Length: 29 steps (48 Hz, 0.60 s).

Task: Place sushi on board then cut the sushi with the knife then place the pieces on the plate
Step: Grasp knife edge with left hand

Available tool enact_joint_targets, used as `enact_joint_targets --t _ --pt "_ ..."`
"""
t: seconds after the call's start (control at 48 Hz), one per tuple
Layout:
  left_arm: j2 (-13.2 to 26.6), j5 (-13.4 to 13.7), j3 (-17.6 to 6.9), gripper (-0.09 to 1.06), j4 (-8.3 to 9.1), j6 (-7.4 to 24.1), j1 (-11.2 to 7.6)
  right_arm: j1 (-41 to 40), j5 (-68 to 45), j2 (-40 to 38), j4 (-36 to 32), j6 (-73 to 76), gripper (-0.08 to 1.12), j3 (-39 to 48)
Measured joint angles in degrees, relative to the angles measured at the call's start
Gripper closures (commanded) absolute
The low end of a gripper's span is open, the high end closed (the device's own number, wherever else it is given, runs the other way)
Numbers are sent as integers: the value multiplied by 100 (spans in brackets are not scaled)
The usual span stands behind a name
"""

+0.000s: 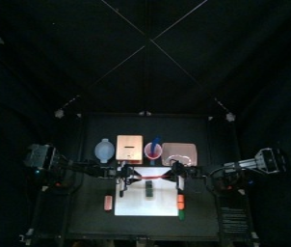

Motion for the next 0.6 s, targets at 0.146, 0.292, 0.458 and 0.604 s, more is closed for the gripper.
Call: enact_joint_targets --t 0.146,0.292,0.458,0.604 --pt "0 -9 0 34 0 0 0 0 0 0 0 0 72 0" --pt "0 -9 0 37 0 0 9 0 0 -9 0 0 72 -9" --pt "62 0 18 50 0 9 9 0 0 0 0 -18 72 -9" --pt "62 0 18 58 0 9 9 9 -9 0 0 -26 72 -9"
